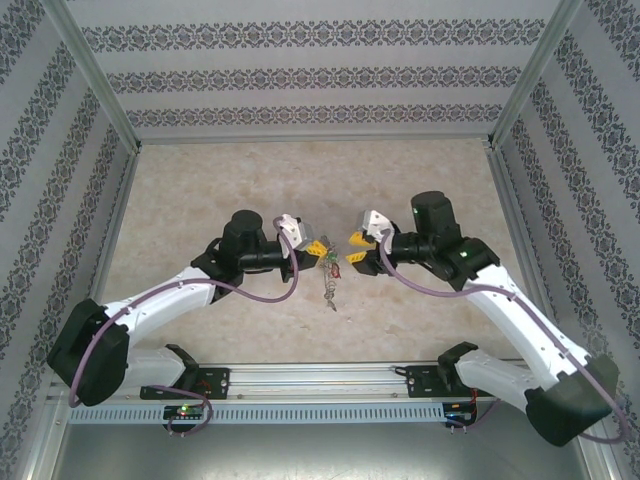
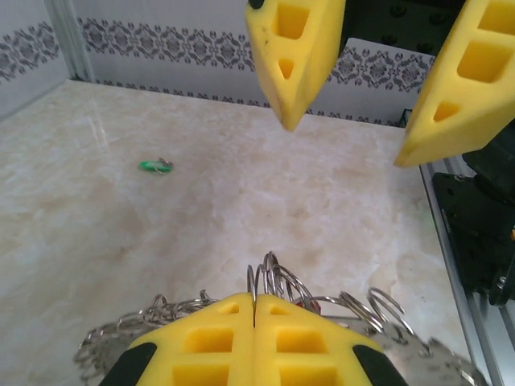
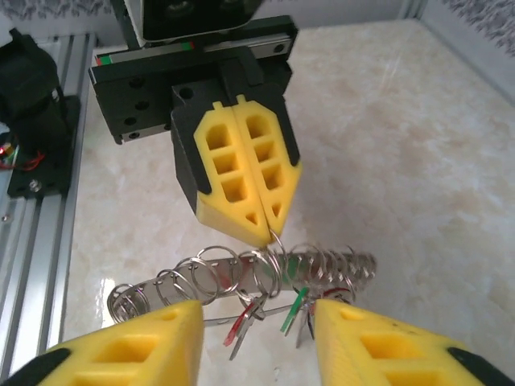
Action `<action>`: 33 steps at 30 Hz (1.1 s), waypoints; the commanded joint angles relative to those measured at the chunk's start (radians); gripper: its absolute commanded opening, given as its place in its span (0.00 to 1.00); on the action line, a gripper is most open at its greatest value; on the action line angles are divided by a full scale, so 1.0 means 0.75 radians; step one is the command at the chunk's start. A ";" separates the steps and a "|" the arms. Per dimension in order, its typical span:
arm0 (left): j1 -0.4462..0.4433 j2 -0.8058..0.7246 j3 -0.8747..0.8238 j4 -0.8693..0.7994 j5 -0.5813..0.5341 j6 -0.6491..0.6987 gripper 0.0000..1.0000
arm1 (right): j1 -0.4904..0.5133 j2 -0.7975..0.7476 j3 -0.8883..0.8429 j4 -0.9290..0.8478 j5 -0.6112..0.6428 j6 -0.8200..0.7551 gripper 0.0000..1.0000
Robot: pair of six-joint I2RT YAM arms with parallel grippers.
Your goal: Put the keys on the keyring
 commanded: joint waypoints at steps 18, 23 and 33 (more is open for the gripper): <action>-0.076 -0.048 -0.009 0.284 -0.084 0.168 0.00 | -0.081 0.062 -0.007 0.160 -0.166 -0.112 0.54; -0.077 -0.054 0.010 0.260 -0.063 0.150 0.00 | -0.063 0.175 0.107 0.054 -0.210 -0.322 0.56; -0.076 -0.051 0.018 0.276 -0.126 0.101 0.00 | -0.035 0.349 0.251 -0.155 -0.310 -0.470 0.42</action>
